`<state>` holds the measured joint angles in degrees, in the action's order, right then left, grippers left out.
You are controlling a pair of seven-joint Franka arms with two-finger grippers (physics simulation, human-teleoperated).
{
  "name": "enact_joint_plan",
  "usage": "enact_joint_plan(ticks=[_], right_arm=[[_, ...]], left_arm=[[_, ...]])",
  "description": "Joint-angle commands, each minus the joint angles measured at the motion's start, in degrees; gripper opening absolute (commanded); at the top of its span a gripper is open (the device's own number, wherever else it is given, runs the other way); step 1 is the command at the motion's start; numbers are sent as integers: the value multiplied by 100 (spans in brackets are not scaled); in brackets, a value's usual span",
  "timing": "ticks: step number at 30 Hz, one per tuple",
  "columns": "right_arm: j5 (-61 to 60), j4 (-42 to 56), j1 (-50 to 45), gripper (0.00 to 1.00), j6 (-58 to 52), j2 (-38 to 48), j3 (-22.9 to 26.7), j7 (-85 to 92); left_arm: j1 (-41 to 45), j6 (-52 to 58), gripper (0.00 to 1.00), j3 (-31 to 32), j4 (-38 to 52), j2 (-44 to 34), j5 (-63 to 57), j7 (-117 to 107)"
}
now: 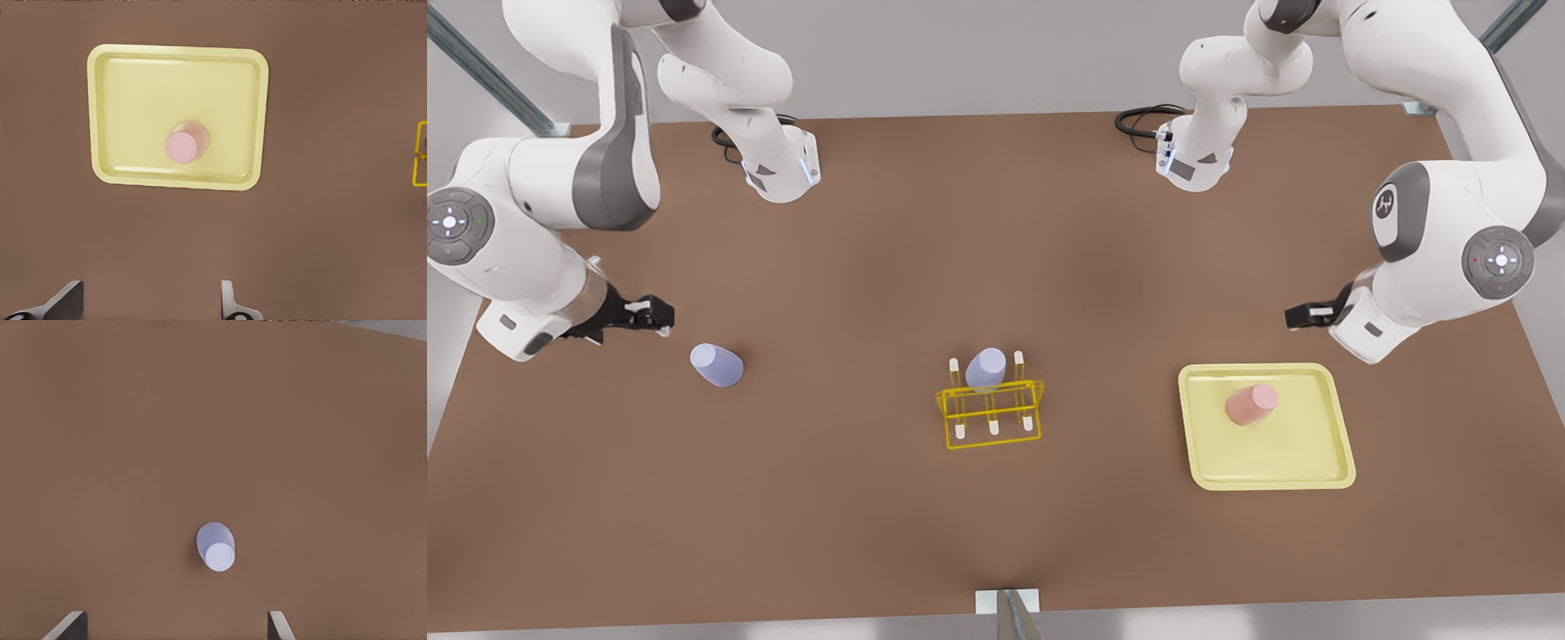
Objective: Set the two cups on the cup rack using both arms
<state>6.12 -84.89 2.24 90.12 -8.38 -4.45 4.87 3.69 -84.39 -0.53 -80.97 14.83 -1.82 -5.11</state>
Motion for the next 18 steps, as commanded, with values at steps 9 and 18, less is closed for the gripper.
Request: enact_joint_plan(ticks=[9, 18], right_arm=[[-76, -1556, 75, 100, 2598, -665, -4, 49], [-418, -2849, 646, 100, 4286, -1016, -4, 101]], left_arm=[[-238, -3364, 100, -193, -1632, 1224, -38, -183], [-202, -4217, 100, -185, -2151, 1487, -12, 124]])
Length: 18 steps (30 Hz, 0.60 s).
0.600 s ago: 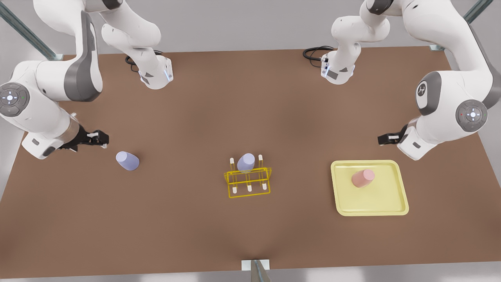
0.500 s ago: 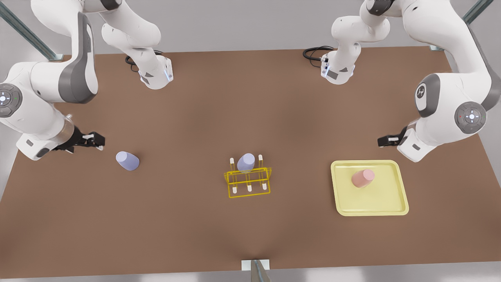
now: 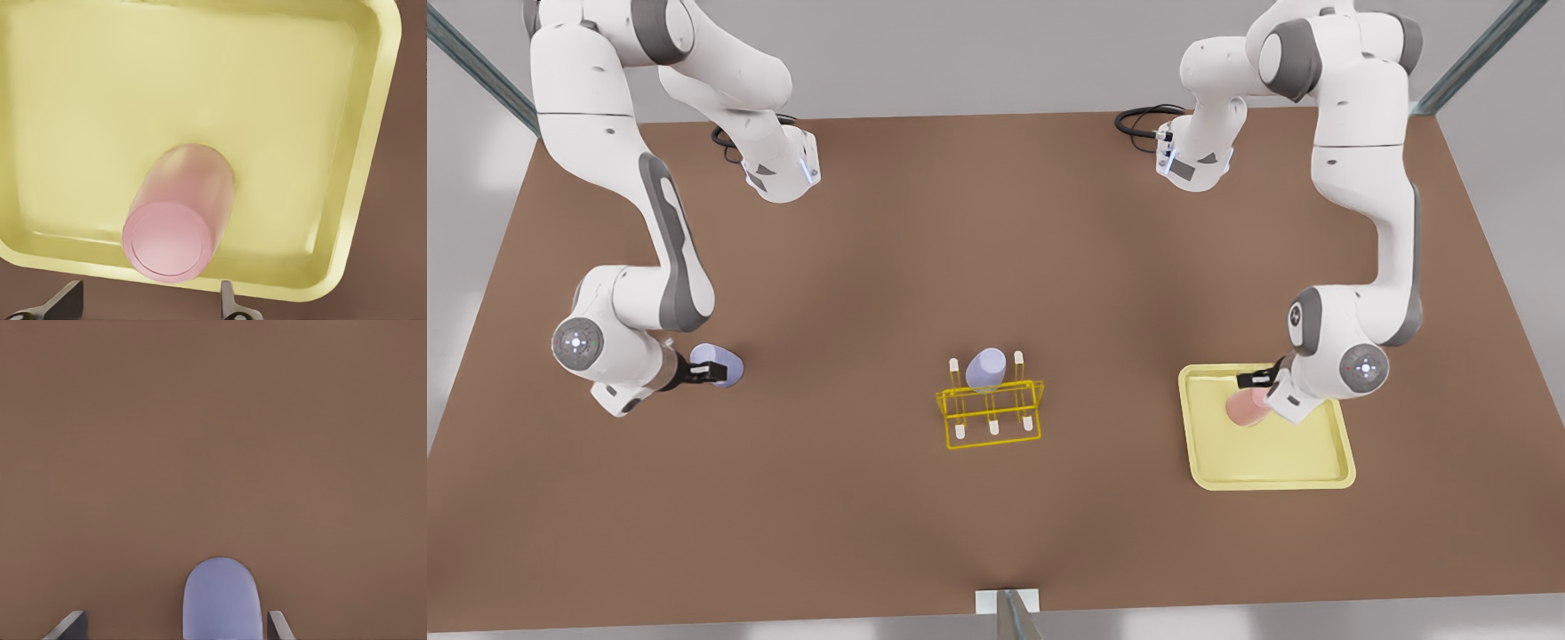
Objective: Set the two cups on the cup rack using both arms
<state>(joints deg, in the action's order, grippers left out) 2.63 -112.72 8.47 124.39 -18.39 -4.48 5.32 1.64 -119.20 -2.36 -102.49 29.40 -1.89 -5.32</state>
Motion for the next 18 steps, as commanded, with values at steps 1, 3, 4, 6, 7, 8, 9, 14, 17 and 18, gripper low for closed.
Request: enact_joint_plan(ticks=[1, 3, 4, 6, 7, 8, 9, 14, 17, 18], right_arm=[[-70, -154, 41, 100, 876, 20, 0, 57], [-70, -338, 68, 100, 1016, 46, 0, 57], [-70, -400, 94, 100, 1096, 55, 0, 57], [-70, -593, 112, 100, 1175, 117, 8, 66], [-70, -690, 120, 100, 1280, 178, 8, 66], [-70, -822, 120, 100, 1360, 266, 8, 66], [-70, -962, 129, 100, 1500, 319, 8, 66], [-61, -1683, 243, 100, 2352, 468, 17, 66], [-61, -1745, 278, 100, 2493, 415, 9, 66], [-61, -1780, 278, 100, 2555, 398, 17, 66]], left_arm=[[3, -763, 100, 7, 1, 31, 153, 145], [3, -754, 100, 43, 10, 66, 258, 320], [3, -754, 100, 34, 27, 101, 584, 769], [3, -754, 100, 34, 36, 153, 619, 954], [-6, -754, 100, 34, 45, 171, 602, 989], [-24, -763, 100, 34, 54, 180, 593, 989], [-32, -886, 100, 34, 54, 189, 575, 989], [-32, -1194, 100, 34, 54, 312, 470, 954], [-32, -1194, 100, -1, 54, 409, 470, 945], [-32, -1246, 100, -1, 54, 461, 470, 945]])
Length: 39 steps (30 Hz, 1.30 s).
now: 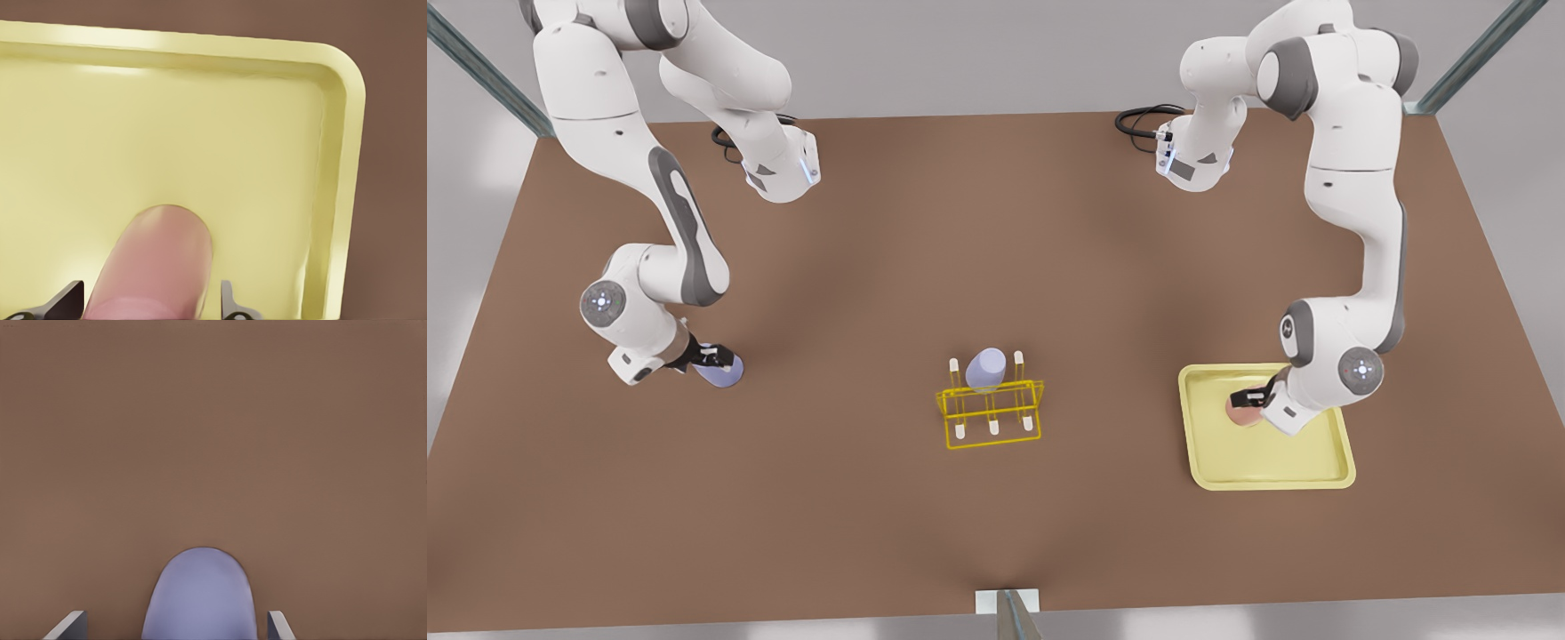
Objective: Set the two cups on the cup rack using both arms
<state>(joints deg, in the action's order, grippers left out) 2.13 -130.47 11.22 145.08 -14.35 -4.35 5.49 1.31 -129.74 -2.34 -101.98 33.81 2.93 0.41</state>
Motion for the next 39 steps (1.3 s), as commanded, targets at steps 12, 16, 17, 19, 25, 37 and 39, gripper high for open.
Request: enact_joint_plan(ticks=[12, 16, 17, 19, 25, 37, 39], right_arm=[[51, -391, 12, 100, 644, -129, 4, 75], [77, -418, 12, 100, 670, -217, 22, 93], [77, -435, 12, 100, 670, -226, 22, 102], [77, -470, 12, 100, 732, -270, 22, 102], [77, -479, 12, 100, 829, -323, 22, 111], [86, -444, 126, 81, 767, -323, 13, 295], [77, -426, 126, 81, 758, -323, 13, 295]], left_arm=[[-34, -218, 80, -12, -173, 82, -3, 302], [-34, -95, 80, -12, -129, 55, -3, 284], [-34, -95, 80, -12, -129, 55, -3, 284], [-34, -95, 80, -12, -120, 55, -3, 284], [-8, 344, 80, -3, 169, 90, 6, 82], [36, 1258, 80, 295, 1005, 99, 41, -911], [45, 1811, 80, 665, 1514, 257, 32, -1543]])
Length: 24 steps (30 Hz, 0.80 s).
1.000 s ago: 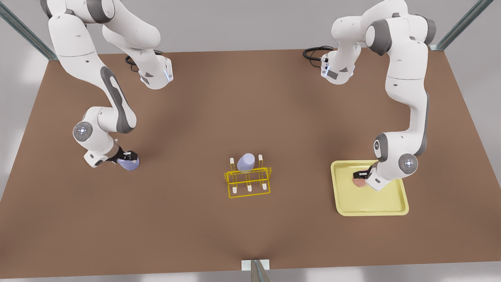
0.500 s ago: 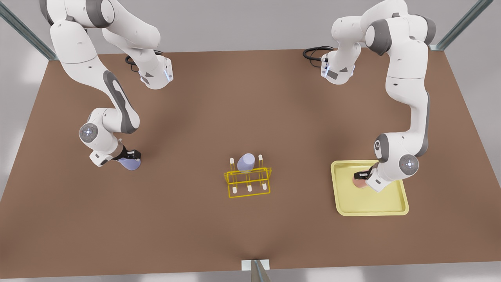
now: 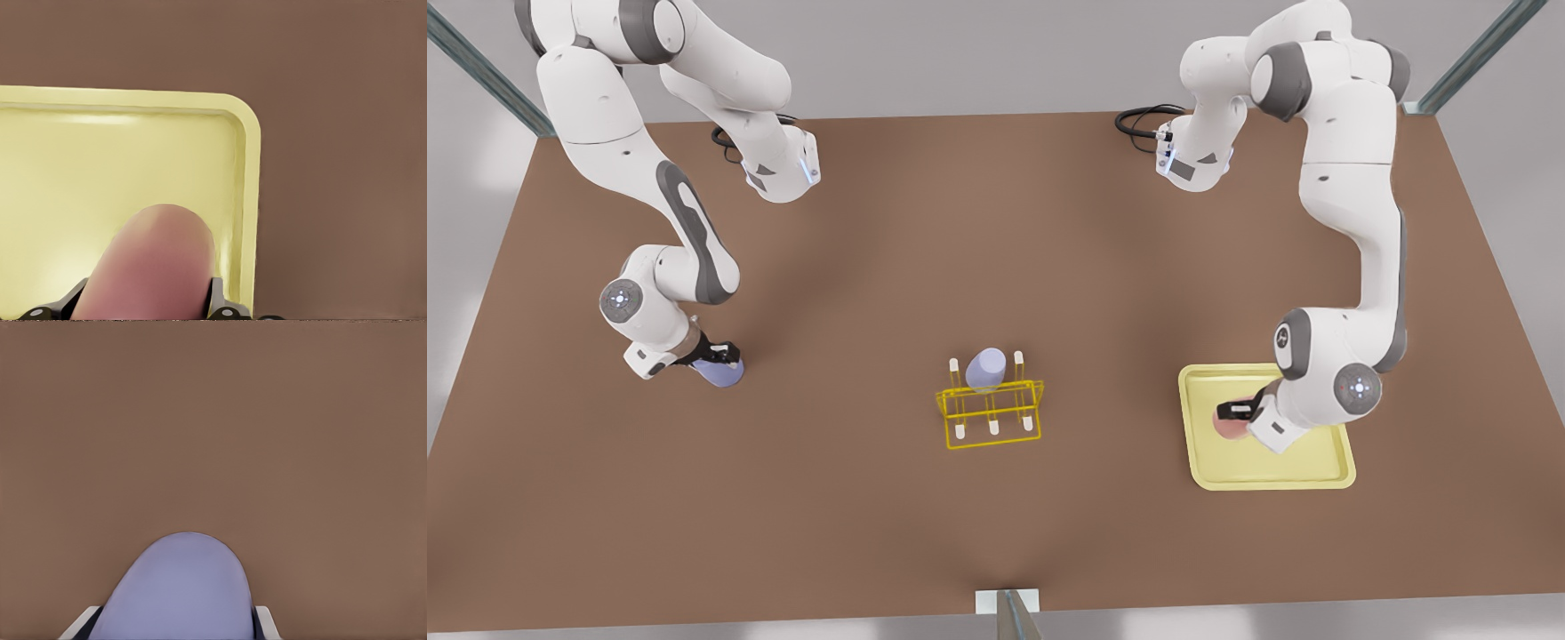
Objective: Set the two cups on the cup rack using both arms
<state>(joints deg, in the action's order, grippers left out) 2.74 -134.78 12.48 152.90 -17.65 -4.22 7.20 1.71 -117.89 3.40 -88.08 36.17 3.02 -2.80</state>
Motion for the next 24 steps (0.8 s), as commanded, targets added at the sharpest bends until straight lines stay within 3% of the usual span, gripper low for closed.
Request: enact_joint_plan(ticks=[1, 10, 13, 24], right_arm=[[16, 13, 0, 81, -32, 7, 0, 115], [16, 233, -9, 81, -410, 42, -53, 186], [-19, 382, -53, 81, -498, 33, -131, 203], [-300, 1164, -52, 81, -762, -90, -1186, 203]], left_arm=[[5, 767, 80, 222, 362, 127, 14, -1442], [752, 767, 80, 556, 1495, 576, 419, -3639], [778, 627, 80, 925, 1777, 611, 620, -3956], [1552, -32, 80, 1031, 2234, 839, 1113, -4325]])
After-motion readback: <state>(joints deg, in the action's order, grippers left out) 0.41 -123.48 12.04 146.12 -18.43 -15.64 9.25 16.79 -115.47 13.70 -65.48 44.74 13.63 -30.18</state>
